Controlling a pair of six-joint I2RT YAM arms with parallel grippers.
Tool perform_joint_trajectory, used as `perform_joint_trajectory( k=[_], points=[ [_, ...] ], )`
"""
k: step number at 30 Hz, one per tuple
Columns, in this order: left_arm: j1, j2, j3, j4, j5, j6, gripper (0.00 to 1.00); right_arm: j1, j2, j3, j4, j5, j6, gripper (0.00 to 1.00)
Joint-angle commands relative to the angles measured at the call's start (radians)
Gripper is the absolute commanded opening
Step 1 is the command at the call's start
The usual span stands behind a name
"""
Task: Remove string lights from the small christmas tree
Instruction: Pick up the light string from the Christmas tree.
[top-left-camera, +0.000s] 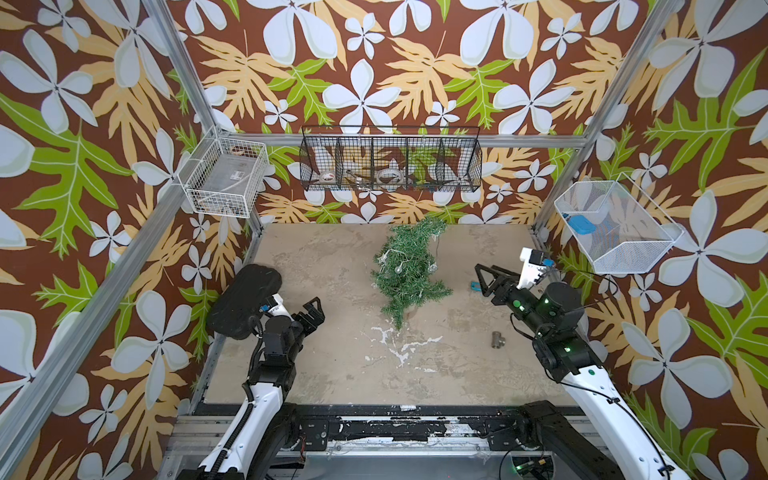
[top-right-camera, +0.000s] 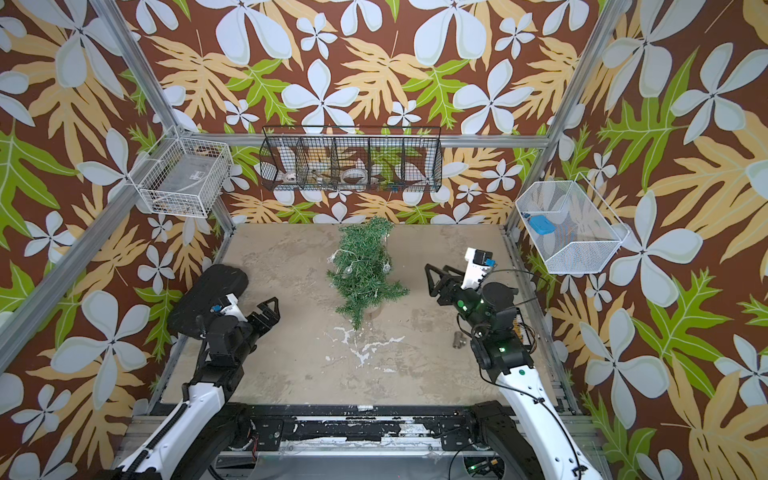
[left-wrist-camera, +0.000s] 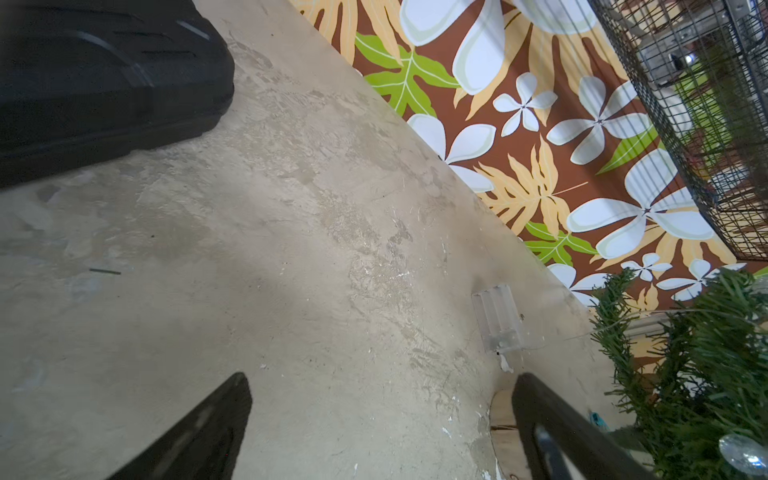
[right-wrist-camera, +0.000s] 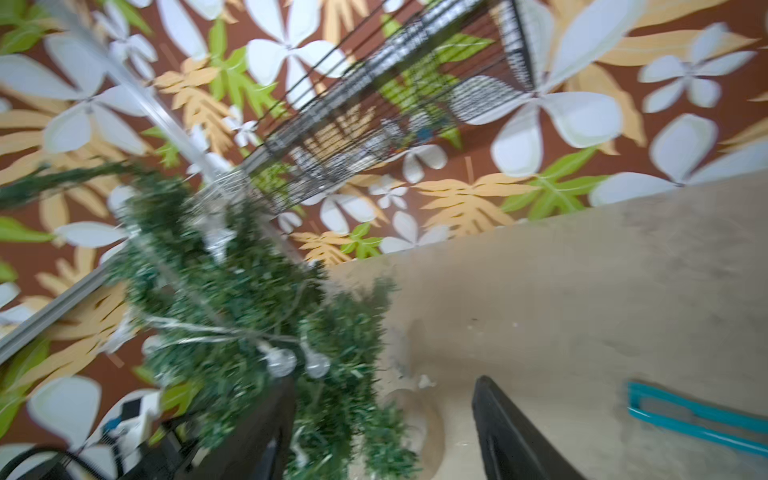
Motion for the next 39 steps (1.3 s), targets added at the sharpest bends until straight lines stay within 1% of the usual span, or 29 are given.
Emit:
perform_joint_trajectory(
  k=[1,3,5,7,8,12,16,18,20,22,25,27,30,35,37,39],
  points=[
    [-0.088,0.004,0.010,0.043,-0.069,0.036,1.00,0.065,0.027,0.029,0.034,-0.074,-0.085,0.64],
    [-0.208,0.014,0.026,0.024,-0.156,0.077,1.00,0.117,0.053,0.060,0.029,-0.078,-0.119,0.62],
    [-0.330,0.030,0.032,0.016,-0.277,0.121,1.00,0.166,0.071,0.075,0.038,-0.059,-0.146,0.60],
    [-0.403,0.053,0.031,0.019,-0.348,0.148,1.00,0.197,0.084,0.068,0.071,-0.035,-0.163,0.59],
    [-0.418,0.067,0.035,0.018,-0.359,0.159,1.00,0.204,0.097,0.069,0.088,-0.034,-0.165,0.56],
    [-0.423,0.117,0.063,-0.033,-0.381,0.189,1.00,0.211,0.167,0.124,0.102,-0.057,-0.169,0.53],
    [-0.423,0.134,0.037,-0.025,-0.396,0.203,1.00,0.227,0.225,0.181,0.099,-0.045,-0.194,0.50],
    [-0.423,0.126,0.034,-0.026,-0.393,0.213,1.00,0.229,0.255,0.205,0.100,-0.056,-0.193,0.44],
    [-0.423,0.113,0.020,-0.018,-0.407,0.213,1.00,0.236,0.292,0.240,0.093,-0.072,-0.195,0.40],
    [-0.423,0.099,0.009,-0.010,-0.409,0.214,1.00,0.247,0.328,0.272,0.072,-0.066,-0.213,0.34],
    [-0.422,0.079,-0.004,-0.001,-0.422,0.216,1.00,0.255,0.360,0.296,0.067,-0.052,-0.224,0.32],
    [-0.423,0.066,-0.006,-0.010,-0.433,0.218,1.00,0.255,0.368,0.295,0.070,-0.034,-0.226,0.32],
    [-0.423,0.047,-0.015,-0.014,-0.437,0.208,1.00,0.256,0.366,0.300,0.052,0.003,-0.230,0.25],
    [-0.422,0.033,-0.040,0.031,-0.415,0.209,1.00,0.255,0.333,0.297,0.020,0.021,-0.252,0.06],
    [-0.423,0.033,-0.039,0.027,-0.416,0.209,1.00,0.255,0.319,0.299,0.005,0.022,-0.256,0.01],
    [-0.423,0.033,-0.038,0.022,-0.417,0.207,1.00,0.255,0.305,0.298,-0.005,0.029,-0.264,0.00]
  ],
)
